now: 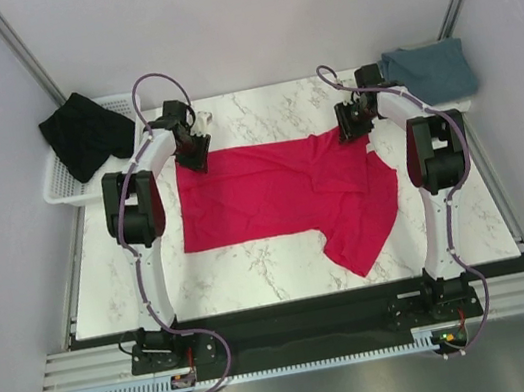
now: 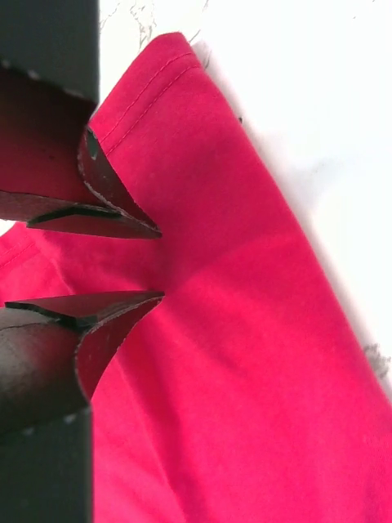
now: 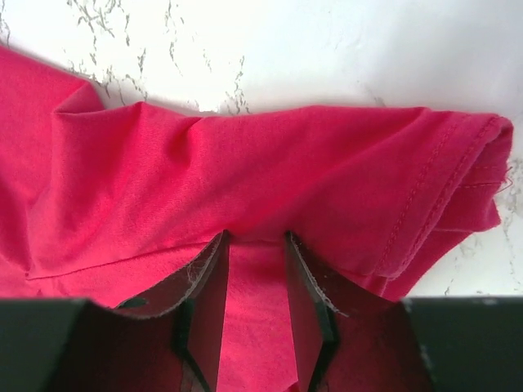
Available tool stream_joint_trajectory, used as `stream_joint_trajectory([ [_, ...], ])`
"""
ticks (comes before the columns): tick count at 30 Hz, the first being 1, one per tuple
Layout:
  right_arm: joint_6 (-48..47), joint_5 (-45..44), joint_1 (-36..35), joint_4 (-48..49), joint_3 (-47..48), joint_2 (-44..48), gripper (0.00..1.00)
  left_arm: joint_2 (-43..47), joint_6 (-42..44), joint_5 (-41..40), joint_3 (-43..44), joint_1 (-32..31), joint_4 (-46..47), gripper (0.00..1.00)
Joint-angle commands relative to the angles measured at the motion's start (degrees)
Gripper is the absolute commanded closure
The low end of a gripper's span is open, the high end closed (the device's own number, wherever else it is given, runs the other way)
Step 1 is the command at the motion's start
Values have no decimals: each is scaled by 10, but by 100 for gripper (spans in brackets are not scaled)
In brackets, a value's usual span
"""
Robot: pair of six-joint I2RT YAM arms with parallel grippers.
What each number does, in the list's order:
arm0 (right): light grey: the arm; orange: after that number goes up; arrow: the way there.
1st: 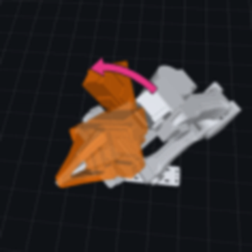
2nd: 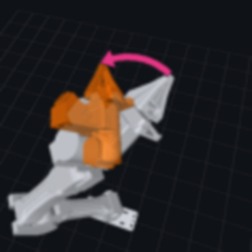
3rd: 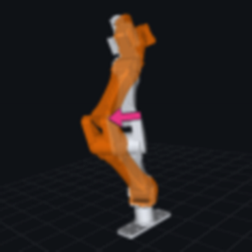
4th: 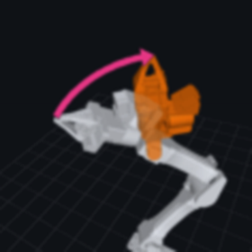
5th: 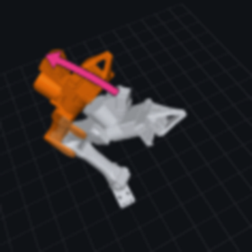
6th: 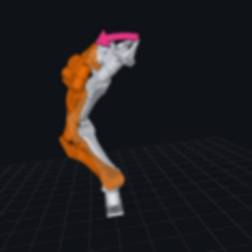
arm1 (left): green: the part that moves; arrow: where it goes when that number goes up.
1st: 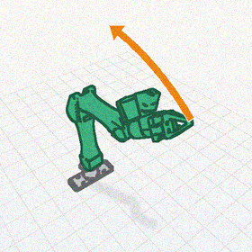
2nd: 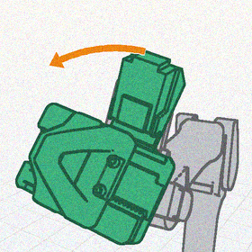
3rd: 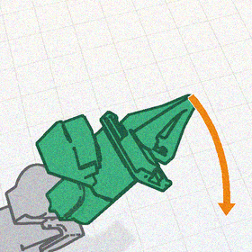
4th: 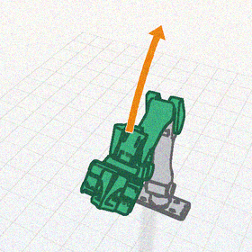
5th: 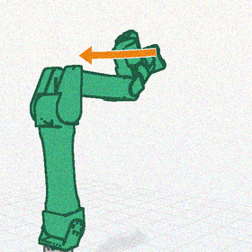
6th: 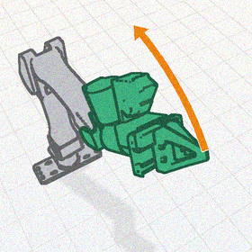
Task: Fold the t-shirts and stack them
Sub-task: Fold the tshirt
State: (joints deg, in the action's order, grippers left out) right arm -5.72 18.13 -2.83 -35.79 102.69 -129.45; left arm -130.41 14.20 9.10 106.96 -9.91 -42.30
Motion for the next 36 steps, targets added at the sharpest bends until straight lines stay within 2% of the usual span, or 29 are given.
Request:
stream_joint_trajectory([
  [1,9,-18,7,5,18,-9,59,-30,-3,-18,36,9,-22,60],
  [6,8,-75,26,7,62,-57,56,-91,5,-45,113,20,-44,60],
  [16,4,-89,25,17,151,-114,49,-157,15,-65,209,24,-45,54],
  [22,-3,-63,26,13,144,-78,49,-139,15,-70,247,14,-41,54],
  [25,-16,-54,25,8,111,-2,49,-51,2,-73,225,-4,-40,54],
  [26,-20,-47,25,10,99,22,49,16,7,-74,213,-10,-39,54],
  [27,-31,-41,25,12,86,45,49,45,15,-76,178,-17,-35,54],
  [28,-36,-37,25,24,54,95,49,79,26,-78,158,-29,-35,45],
  [31,-67,-6,22,50,-12,193,48,189,65,-54,56,-42,-36,36],
  [36,-147,1,-17,25,-133,326,48,362,47,-34,-117,-51,-38,31],
])
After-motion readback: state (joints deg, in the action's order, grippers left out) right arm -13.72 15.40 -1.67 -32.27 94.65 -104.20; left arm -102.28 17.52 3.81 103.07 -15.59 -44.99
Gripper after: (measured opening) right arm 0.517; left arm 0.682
